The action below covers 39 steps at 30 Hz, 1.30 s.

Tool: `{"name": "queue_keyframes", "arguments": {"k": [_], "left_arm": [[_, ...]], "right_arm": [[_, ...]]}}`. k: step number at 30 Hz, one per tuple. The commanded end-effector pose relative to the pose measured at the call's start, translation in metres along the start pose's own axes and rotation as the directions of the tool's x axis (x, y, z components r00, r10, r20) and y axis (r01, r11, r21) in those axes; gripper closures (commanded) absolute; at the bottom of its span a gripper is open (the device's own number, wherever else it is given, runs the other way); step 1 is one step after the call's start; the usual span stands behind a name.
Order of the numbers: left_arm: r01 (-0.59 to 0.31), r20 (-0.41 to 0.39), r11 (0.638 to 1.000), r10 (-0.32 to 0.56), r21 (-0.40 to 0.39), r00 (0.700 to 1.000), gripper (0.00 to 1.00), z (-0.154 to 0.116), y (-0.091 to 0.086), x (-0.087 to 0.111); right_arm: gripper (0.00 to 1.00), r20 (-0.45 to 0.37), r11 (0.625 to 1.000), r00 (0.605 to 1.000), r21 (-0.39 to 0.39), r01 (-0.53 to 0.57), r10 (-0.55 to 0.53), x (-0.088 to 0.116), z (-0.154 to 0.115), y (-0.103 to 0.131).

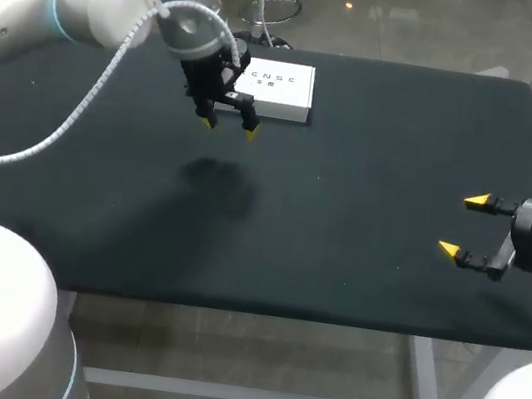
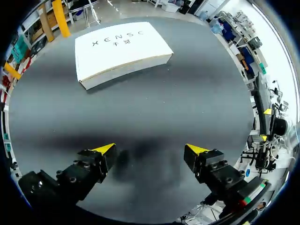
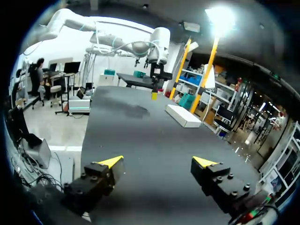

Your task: Assemble the packaging by folding the flat box into shape, placing the metal phone stand inside, and closing the box properly

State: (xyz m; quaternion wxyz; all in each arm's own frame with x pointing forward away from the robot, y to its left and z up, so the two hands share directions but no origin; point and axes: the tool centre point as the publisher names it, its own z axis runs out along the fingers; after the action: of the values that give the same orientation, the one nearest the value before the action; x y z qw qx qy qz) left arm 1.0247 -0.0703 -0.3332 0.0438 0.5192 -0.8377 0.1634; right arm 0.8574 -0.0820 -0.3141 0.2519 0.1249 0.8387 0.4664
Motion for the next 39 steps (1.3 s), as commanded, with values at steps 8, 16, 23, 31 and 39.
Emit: {"name": "queue_keyframes", "arguments": {"k": [8,16,23,31,39], "left_arm": [[-0.1,-0.007,0.844,0.122,0.527,0.993,0.0,-0.023,0.053,0.001],[-0.135,-0.018,0.812,0.176,0.568,0.984,0.0,-0.038,0.061,0.004],[-0.154,-0.018,0.754,0.215,0.638,0.976,0.0,-0.049,0.077,0.001],[-0.225,-0.002,0.701,0.307,0.677,0.952,0.0,-0.064,0.083,0.006],[-0.297,0.008,0.664,0.401,0.686,0.916,0.0,-0.076,0.09,0.007]], "right_arm": [[0.0,0.002,1.0,1.0,-0.006,0.002,-0.002,0.0,-0.001,-0.001],[0.0,0.002,1.0,1.0,-0.006,0.002,-0.002,0.0,-0.001,-0.001],[0.0,0.002,1.0,1.0,-0.006,0.002,-0.002,0.0,-0.001,-0.001],[0.0,0.002,1.0,1.0,-0.006,0.002,-0.002,0.0,-0.001,-0.001],[0.0,0.002,1.0,1.0,-0.006,0.002,-0.002,0.0,-0.001,-0.001]]}}
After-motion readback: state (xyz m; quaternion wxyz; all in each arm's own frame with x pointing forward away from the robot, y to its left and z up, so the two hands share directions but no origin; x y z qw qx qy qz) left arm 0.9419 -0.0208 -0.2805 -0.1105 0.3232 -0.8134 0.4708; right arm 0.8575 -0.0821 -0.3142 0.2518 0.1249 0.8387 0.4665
